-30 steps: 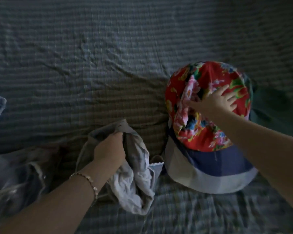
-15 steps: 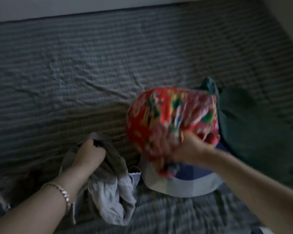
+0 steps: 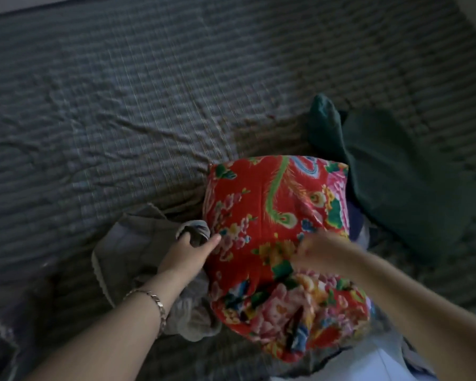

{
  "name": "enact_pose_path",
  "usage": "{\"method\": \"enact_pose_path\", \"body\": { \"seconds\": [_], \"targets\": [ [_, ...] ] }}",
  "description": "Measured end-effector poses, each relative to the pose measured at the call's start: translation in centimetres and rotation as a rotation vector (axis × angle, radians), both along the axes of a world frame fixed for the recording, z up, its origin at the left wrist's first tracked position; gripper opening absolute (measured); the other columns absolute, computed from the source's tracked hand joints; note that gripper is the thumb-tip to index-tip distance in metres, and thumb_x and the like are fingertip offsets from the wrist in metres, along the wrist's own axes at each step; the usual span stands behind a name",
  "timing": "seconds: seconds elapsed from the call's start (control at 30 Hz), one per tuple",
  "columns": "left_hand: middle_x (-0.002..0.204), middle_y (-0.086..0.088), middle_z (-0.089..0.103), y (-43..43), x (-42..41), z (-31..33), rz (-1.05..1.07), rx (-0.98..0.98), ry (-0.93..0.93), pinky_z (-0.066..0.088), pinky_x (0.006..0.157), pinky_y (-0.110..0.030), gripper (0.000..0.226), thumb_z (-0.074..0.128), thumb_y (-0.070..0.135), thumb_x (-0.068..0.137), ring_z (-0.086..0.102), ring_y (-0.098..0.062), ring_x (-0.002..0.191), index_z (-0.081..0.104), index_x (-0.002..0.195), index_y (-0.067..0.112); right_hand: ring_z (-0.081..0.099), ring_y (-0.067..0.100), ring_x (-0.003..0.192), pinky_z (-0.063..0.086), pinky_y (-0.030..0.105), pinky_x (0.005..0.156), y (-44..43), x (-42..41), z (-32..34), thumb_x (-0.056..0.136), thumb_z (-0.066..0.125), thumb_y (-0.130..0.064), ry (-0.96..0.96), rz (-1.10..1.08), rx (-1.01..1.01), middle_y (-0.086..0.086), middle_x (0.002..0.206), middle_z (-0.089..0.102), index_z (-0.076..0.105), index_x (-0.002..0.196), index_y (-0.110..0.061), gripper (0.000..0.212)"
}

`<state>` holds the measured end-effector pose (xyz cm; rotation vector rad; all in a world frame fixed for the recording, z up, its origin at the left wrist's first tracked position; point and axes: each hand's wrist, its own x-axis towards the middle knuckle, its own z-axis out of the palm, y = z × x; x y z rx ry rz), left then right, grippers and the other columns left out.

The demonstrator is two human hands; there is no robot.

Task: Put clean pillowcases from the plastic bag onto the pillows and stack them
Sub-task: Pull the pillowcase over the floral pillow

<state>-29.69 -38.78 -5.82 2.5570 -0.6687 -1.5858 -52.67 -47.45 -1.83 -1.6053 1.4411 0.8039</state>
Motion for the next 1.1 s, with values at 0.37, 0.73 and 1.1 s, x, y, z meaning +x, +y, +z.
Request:
{"method": "enact_pose_path", "body": {
  "seconds": [0.37,0.73,1.1],
  "targets": [
    [0.14,-0.01,0.046,-8.7,1.8,-4.0,0.409,0.03,0.24,0.042,0.096,-0.041,0.101,0.065,0.068,0.067,0.048,-0.031,0.122,0.032,0.143,0.011,0.067,0.033,0.087,0.052,0.048,0.087,-7.8,-1.2,-5.2,0.026,0.089,-0.055,-0.096,-1.15,-0.038,0.012,0.102,0.068,0.053,0.115,-0.011,0.106],
    [0.084,0.01,0.069,-1.1,-1.8,2.2,0.096,-0.432,0.045,0.052,0.074,-0.035,0.033,0.057,0.056,0.075,0.065,-0.012,0.081,0.063,0.09,0.028,0.049,0.023,0.12,0.044,0.039,0.1,2.1,9.6,2.6,0.035,0.059,-0.09,-0.319,-0.718,-0.327,0.006,0.129,0.05,0.03,0.136,-0.008,0.133],
    [0.092,0.006,0.068,1.0,-2.3,2.4,-0.171,-0.418,0.123,0.05,0.073,-0.029,0.017,0.057,0.036,0.087,0.062,-0.015,0.086,0.061,0.102,0.029,0.039,0.032,0.124,0.037,0.044,0.104,2.0,11.5,-1.3,0.057,0.078,-0.051,-0.123,-0.728,-0.389,0.014,0.133,0.038,0.018,0.14,-0.008,0.112]
  ]
}}
